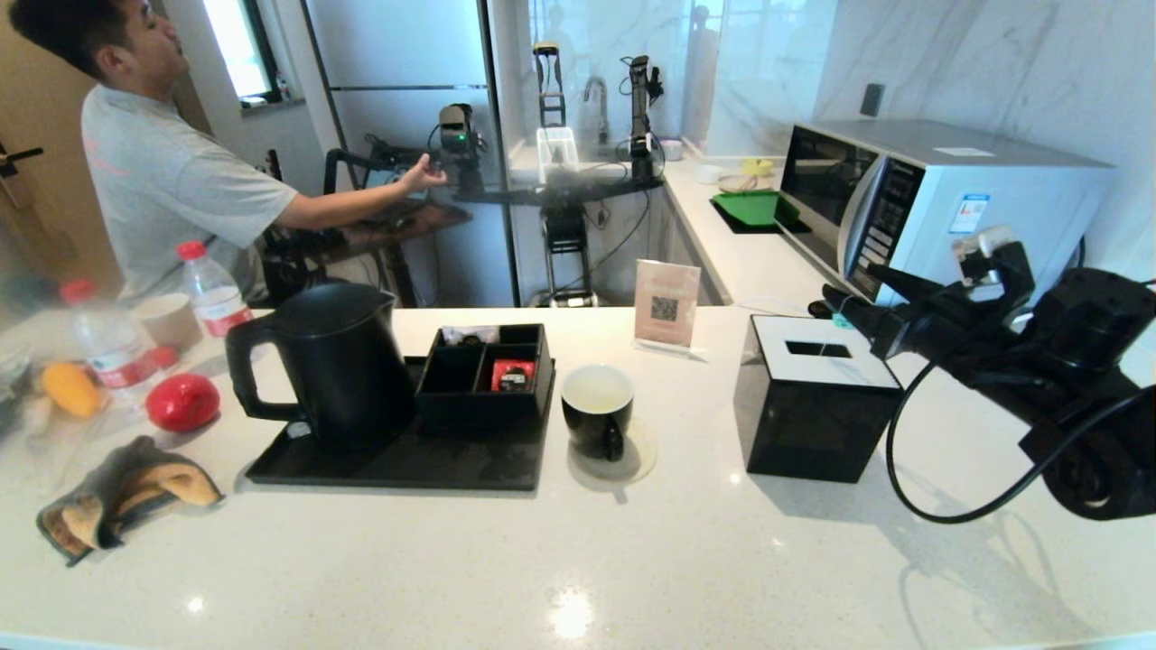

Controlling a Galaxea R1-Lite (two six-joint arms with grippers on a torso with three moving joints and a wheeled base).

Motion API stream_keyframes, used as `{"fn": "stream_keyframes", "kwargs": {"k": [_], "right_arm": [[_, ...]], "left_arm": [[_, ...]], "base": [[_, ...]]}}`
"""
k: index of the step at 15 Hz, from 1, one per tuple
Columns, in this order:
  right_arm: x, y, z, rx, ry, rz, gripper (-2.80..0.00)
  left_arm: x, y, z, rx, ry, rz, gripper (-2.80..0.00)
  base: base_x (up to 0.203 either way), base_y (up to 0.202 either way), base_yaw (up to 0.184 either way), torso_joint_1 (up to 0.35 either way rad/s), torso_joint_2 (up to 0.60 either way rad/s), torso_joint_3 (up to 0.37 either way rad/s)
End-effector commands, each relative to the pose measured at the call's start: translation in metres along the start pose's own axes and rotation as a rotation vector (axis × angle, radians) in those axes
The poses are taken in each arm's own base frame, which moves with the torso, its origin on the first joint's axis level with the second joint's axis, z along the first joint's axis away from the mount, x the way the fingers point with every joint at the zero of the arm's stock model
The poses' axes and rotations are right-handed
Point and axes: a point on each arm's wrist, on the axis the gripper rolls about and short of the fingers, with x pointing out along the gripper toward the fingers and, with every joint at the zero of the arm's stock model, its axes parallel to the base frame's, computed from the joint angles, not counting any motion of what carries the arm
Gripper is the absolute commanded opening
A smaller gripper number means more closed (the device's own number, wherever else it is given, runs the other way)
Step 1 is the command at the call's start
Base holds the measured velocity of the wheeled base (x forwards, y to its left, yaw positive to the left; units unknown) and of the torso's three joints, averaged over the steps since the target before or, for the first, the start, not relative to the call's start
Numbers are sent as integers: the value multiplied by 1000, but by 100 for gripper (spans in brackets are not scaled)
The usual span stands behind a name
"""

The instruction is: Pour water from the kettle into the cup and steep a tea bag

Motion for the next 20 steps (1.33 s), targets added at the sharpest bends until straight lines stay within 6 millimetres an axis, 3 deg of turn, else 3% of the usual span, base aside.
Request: {"fn": "stream_keyframes", "kwargs": {"k": [1,11,20], "right_arm": [[1,0,1,-73,-10,2,0],[-6,-45,0,-239,10,-117,0],[-17,-63,-8,-238,42,-143,0]], "left_arm": [[0,0,0,0,-1,0,-280],[0,0,0,0,-1,0,-280],[0,0,0,0,-1,0,-280]], "base": [[0,0,0,0,0,0],[0,0,0,0,0,0],[0,0,0,0,0,0]]}}
